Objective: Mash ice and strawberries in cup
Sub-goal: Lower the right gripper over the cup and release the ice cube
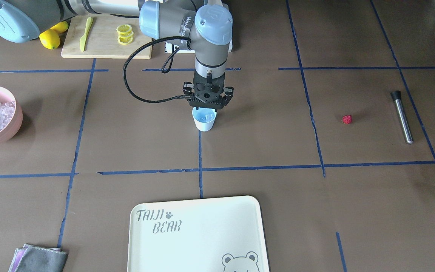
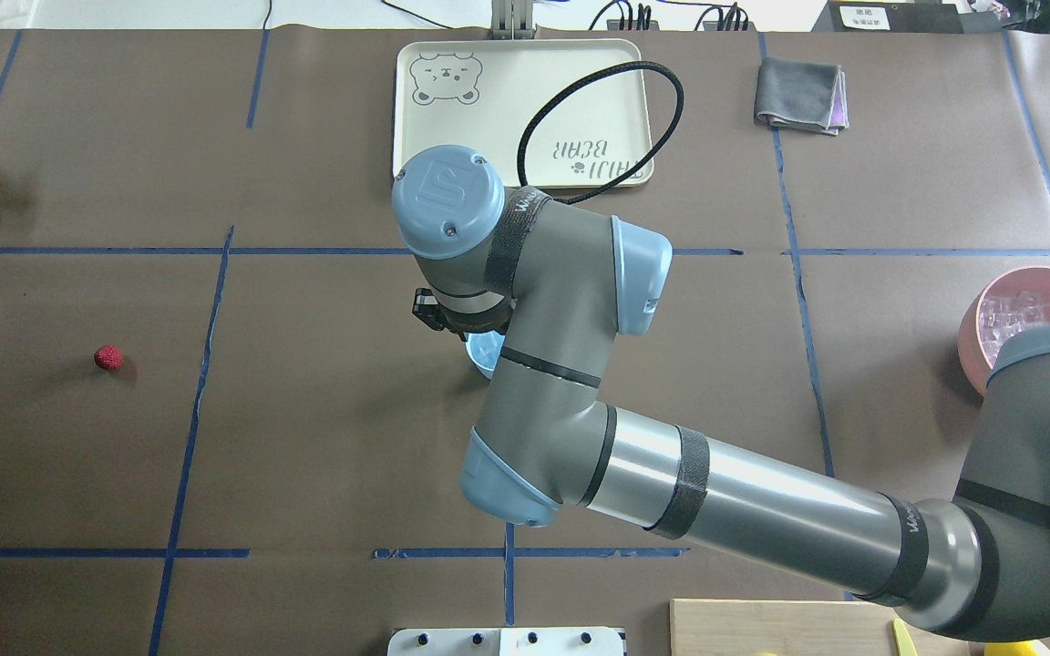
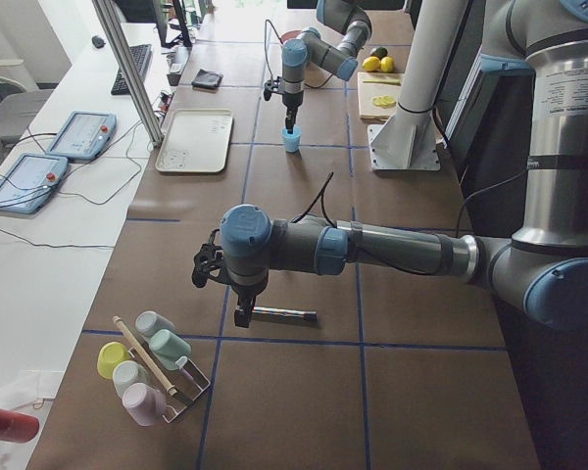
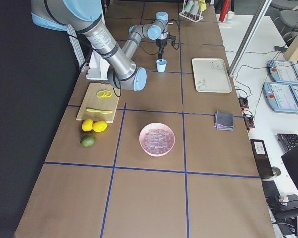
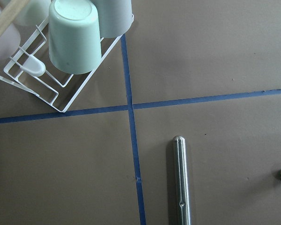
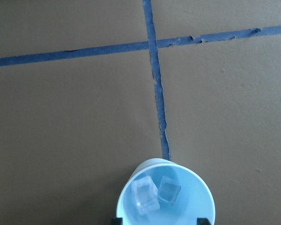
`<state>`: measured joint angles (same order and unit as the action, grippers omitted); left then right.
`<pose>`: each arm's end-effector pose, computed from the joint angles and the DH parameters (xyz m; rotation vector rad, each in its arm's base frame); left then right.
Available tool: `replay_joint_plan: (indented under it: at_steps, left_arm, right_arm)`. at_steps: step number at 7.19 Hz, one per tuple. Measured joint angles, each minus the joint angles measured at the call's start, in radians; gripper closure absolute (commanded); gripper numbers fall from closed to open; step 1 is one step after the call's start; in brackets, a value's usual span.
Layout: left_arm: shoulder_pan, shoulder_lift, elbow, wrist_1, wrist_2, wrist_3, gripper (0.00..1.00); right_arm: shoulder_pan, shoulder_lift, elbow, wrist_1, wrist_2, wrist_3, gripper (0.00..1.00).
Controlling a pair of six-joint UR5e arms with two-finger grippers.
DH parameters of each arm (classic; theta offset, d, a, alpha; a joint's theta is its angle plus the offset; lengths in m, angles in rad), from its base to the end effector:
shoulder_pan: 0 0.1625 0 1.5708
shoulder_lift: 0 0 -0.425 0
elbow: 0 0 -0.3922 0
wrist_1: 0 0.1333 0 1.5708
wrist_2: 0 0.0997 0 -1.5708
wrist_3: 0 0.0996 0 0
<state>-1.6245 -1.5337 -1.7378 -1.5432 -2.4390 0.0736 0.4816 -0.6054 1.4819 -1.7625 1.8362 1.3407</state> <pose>-0.0829 -0.4751 0.5902 0.1508 0.8597 0.0630 -0.6048 -0.4370 0.1143 -0.0018 -0.7273 0.1495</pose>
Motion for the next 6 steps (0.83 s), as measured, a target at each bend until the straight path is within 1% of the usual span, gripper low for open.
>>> replay_joint_plan:
  at_steps: [1, 6]
  left_arm:
    - [0.0, 0.0, 0.0, 0.0, 0.0, 0.0, 0.0]
    - [0.0, -0.002, -0.002, 0.0, 0.0, 0.0, 0.0]
  right_arm:
    - [0.0, 0.0, 0.0, 0.0, 0.0, 0.0, 0.02]
    - [0.001, 0.0, 0.006, 0.0, 0.0, 0.001, 0.01]
